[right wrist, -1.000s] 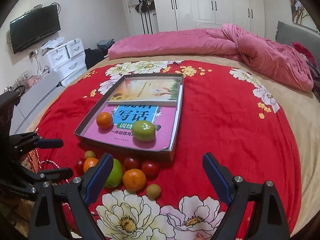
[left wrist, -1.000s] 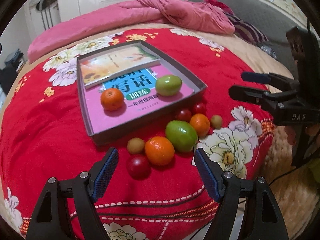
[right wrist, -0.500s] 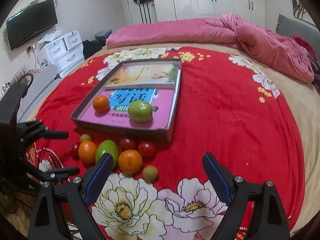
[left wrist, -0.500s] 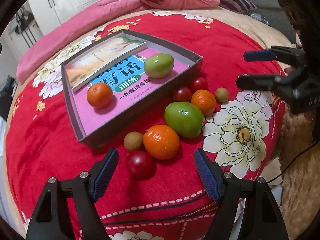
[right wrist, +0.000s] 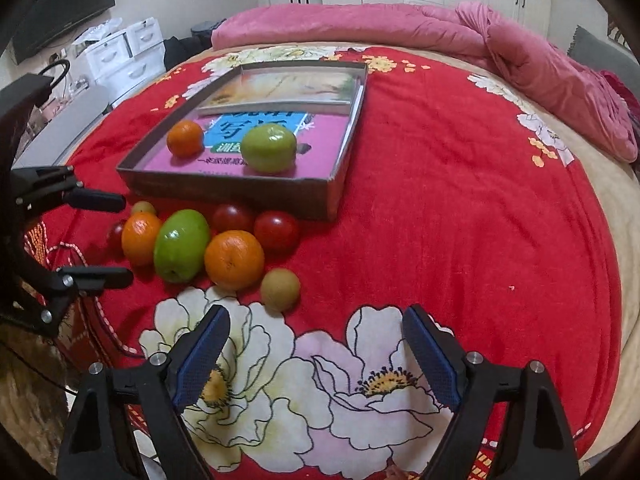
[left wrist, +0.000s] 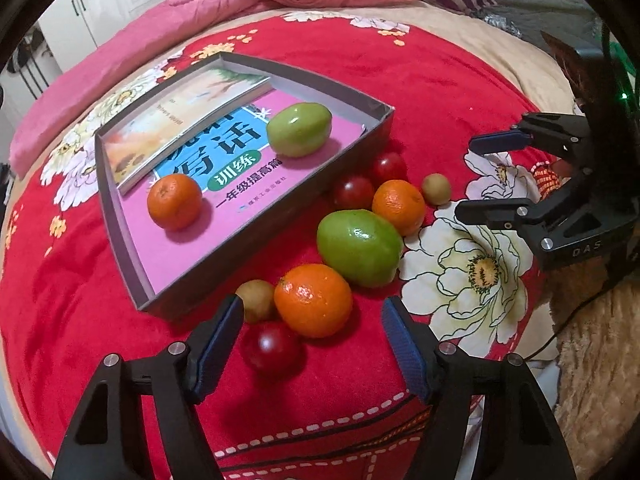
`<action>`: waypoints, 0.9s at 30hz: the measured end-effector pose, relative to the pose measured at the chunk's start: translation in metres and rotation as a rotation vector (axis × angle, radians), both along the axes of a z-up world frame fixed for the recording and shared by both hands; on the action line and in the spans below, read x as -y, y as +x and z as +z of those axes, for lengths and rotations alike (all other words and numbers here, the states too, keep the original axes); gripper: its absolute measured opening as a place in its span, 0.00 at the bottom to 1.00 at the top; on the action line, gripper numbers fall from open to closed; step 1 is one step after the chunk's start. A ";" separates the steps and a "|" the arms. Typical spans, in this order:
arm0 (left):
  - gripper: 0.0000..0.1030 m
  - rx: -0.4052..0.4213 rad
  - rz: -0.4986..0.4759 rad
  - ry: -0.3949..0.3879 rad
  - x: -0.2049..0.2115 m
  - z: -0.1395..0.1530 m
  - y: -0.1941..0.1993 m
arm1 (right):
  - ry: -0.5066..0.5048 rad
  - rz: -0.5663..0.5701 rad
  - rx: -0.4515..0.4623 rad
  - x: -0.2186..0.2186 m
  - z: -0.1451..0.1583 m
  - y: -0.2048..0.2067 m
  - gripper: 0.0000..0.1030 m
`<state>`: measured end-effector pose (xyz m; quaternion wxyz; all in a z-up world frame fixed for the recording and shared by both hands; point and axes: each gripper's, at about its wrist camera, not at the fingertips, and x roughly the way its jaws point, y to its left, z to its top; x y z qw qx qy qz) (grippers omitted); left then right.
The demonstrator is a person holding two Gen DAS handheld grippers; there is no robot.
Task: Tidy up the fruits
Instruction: 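Close the left gripper on another orange while the right gripper grasps a small brown fruit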
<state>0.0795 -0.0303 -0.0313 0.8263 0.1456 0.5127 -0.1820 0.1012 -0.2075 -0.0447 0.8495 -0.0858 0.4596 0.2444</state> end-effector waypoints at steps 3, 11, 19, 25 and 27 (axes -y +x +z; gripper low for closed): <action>0.61 -0.019 -0.027 -0.005 0.001 -0.001 0.003 | -0.004 0.019 0.007 -0.002 -0.001 0.001 0.77; 0.59 -0.036 -0.091 0.028 0.008 -0.003 0.012 | 0.011 0.035 0.019 -0.006 -0.005 0.005 0.66; 0.59 -0.051 -0.166 0.101 0.017 -0.007 0.016 | 0.032 0.045 0.026 -0.006 -0.007 0.011 0.54; 0.59 -0.076 -0.204 0.107 0.019 -0.008 0.022 | 0.020 0.114 0.049 -0.018 -0.008 0.009 0.40; 0.59 -0.082 -0.218 0.110 0.020 -0.009 0.023 | 0.013 0.141 0.059 -0.022 -0.009 0.007 0.34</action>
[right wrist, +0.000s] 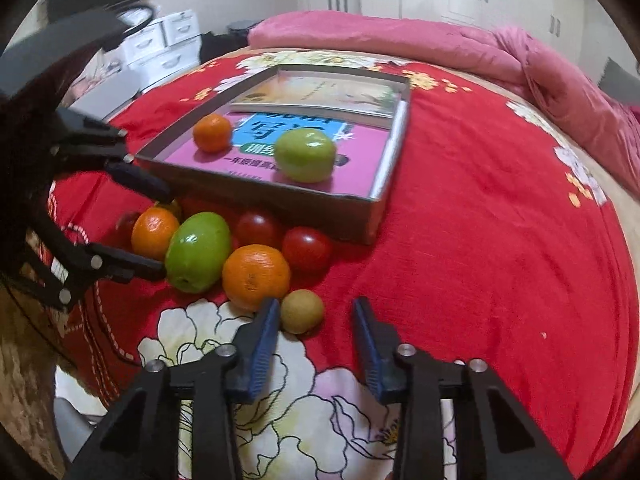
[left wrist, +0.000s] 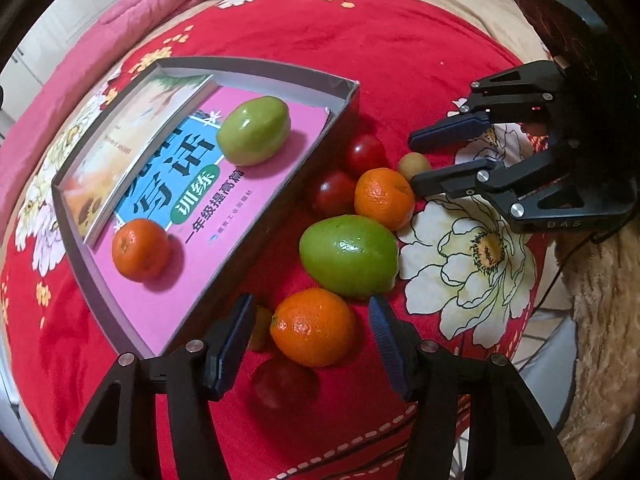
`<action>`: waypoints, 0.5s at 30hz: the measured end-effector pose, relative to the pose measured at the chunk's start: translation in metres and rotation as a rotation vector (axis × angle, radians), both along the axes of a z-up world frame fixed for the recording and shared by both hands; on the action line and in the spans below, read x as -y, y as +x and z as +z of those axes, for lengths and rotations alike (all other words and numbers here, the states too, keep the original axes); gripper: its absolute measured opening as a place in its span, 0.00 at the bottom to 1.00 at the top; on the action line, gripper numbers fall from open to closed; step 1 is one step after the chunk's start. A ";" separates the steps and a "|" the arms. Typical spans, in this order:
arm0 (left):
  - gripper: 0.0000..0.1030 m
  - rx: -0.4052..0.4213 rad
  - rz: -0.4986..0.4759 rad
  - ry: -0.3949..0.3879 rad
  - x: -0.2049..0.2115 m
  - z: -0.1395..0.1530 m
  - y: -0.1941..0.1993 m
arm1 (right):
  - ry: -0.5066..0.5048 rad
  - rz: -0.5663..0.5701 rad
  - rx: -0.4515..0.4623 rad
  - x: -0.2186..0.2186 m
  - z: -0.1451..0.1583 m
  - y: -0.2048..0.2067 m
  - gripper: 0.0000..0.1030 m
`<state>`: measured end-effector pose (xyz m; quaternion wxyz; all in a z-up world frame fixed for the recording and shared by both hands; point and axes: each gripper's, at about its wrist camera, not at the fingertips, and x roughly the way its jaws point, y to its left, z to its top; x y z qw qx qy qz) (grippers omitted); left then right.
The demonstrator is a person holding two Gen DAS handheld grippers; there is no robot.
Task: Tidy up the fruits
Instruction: 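Close the left gripper on another orange while the right gripper grasps a small brown fruit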
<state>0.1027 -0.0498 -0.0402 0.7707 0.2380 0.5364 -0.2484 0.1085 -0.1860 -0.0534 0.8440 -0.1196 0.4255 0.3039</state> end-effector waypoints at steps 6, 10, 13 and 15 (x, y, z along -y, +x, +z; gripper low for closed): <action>0.58 -0.028 -0.048 0.011 0.004 -0.003 0.003 | 0.030 0.010 -0.031 0.001 -0.004 0.004 0.30; 0.45 -0.079 -0.049 0.025 0.006 -0.017 0.003 | 0.060 0.021 -0.052 0.003 -0.004 0.005 0.23; 0.44 -0.080 -0.012 -0.011 0.003 -0.015 0.006 | 0.068 0.025 -0.054 0.005 -0.003 0.005 0.23; 0.42 -0.076 0.008 -0.030 -0.001 -0.013 0.007 | 0.072 0.025 -0.054 0.006 -0.003 0.005 0.23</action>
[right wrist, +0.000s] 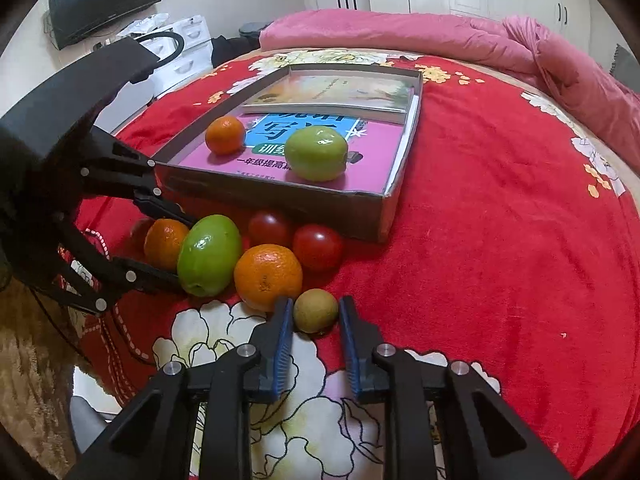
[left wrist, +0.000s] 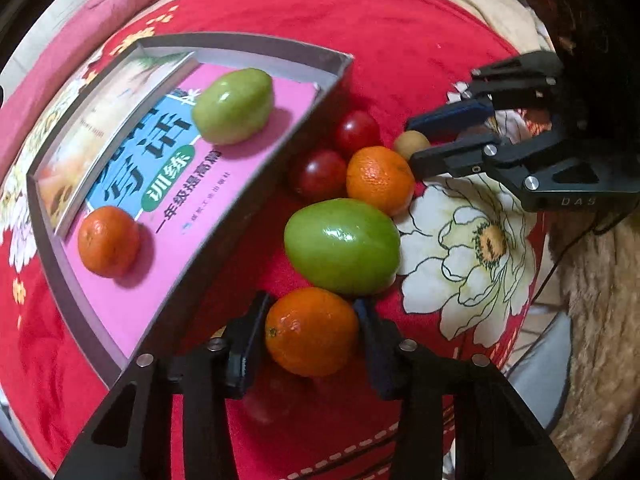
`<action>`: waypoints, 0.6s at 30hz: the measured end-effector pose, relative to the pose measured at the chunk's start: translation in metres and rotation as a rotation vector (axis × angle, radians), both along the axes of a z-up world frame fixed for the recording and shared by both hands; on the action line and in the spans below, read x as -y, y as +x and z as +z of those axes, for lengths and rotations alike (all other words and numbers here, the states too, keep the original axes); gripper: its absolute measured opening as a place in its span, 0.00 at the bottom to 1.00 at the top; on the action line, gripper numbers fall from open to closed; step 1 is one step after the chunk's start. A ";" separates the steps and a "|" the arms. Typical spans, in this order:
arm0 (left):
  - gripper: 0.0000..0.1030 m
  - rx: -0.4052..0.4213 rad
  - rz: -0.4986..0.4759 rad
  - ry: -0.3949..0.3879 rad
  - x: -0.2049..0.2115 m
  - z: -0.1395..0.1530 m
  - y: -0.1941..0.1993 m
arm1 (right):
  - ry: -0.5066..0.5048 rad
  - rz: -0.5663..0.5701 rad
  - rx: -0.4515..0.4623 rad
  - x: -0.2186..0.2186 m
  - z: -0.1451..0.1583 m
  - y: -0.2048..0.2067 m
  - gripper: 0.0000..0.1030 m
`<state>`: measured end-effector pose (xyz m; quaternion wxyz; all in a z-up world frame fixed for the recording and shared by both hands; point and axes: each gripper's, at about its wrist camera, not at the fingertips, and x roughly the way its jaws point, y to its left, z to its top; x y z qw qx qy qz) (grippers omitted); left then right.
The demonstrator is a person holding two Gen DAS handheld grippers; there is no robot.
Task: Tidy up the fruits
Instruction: 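Close the left gripper on another orange while the right gripper grasps a small brown fruit, then lift the orange with the left gripper while the right gripper lifts the brown fruit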
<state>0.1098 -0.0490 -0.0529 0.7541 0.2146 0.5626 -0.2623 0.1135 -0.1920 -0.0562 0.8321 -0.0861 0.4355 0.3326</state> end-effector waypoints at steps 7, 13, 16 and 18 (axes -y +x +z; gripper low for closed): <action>0.42 0.020 0.097 -0.051 -0.013 0.006 -0.003 | 0.016 -0.028 0.007 0.007 0.003 0.004 0.23; 0.41 0.054 0.203 -0.114 -0.022 0.014 -0.013 | 0.043 -0.059 0.018 0.013 0.009 0.006 0.23; 0.41 0.072 0.235 -0.139 -0.019 0.020 -0.019 | 0.060 -0.070 0.021 0.015 0.012 0.006 0.23; 0.41 0.084 0.252 -0.147 -0.019 0.023 -0.021 | 0.069 -0.073 0.028 0.016 0.014 0.006 0.23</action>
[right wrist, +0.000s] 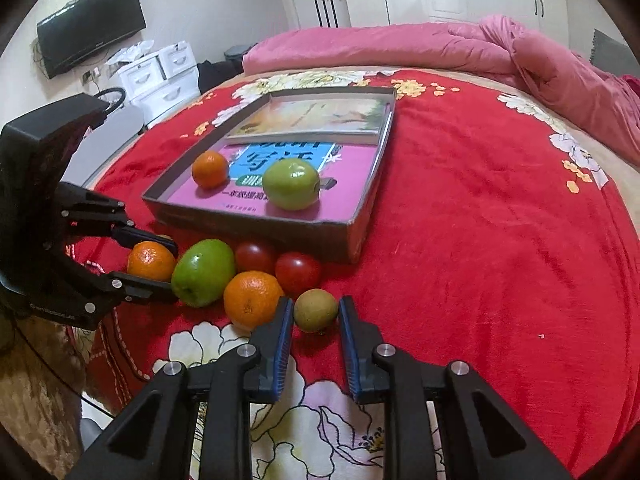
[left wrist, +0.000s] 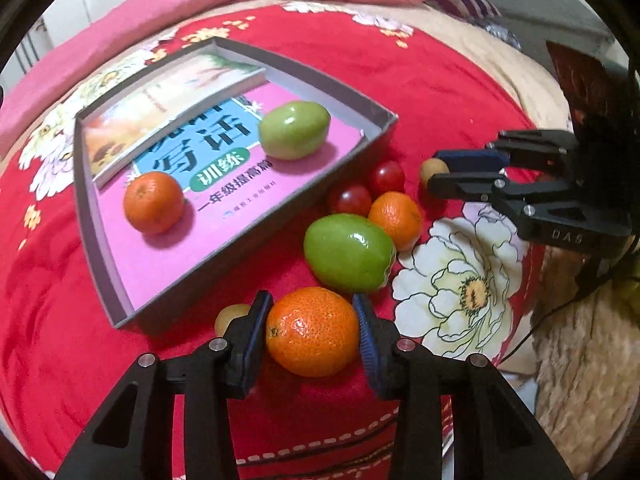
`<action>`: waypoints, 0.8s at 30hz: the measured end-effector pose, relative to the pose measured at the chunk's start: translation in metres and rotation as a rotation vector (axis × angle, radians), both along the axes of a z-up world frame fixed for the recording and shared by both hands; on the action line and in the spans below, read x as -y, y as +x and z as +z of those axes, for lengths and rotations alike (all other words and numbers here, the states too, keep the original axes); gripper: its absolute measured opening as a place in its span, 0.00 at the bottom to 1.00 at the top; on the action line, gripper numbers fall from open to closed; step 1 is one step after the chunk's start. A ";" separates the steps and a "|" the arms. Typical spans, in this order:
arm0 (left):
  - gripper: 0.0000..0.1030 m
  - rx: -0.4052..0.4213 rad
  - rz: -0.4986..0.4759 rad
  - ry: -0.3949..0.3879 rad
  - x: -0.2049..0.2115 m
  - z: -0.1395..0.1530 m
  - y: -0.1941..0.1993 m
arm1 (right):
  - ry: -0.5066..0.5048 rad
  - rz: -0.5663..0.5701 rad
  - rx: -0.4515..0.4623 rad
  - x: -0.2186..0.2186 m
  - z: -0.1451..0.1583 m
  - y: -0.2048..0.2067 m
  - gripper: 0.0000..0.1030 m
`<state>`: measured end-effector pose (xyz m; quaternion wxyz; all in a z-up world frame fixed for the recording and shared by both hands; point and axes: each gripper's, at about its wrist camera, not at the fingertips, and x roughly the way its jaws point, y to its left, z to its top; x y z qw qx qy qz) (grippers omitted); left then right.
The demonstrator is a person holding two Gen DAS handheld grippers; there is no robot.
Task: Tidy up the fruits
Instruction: 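Lift the orange with the left gripper while the right gripper lifts the brown fruit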
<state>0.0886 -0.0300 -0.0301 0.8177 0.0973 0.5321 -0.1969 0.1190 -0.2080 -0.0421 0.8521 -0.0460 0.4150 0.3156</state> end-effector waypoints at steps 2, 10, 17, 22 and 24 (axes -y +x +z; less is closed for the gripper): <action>0.41 0.019 0.018 -0.007 -0.001 0.006 -0.002 | 0.003 0.001 0.006 0.000 0.002 -0.001 0.23; 0.41 0.087 0.084 -0.076 -0.015 0.031 0.008 | 0.027 -0.010 0.020 0.001 0.010 -0.005 0.23; 0.41 0.114 0.197 -0.110 -0.039 0.046 0.012 | 0.039 -0.016 0.039 0.000 0.019 -0.009 0.23; 0.41 0.146 0.255 -0.129 -0.052 0.058 0.013 | 0.064 -0.014 0.057 -0.002 0.029 -0.012 0.23; 0.41 0.160 0.274 -0.135 -0.055 0.064 0.013 | 0.073 -0.014 0.061 -0.003 0.033 -0.012 0.23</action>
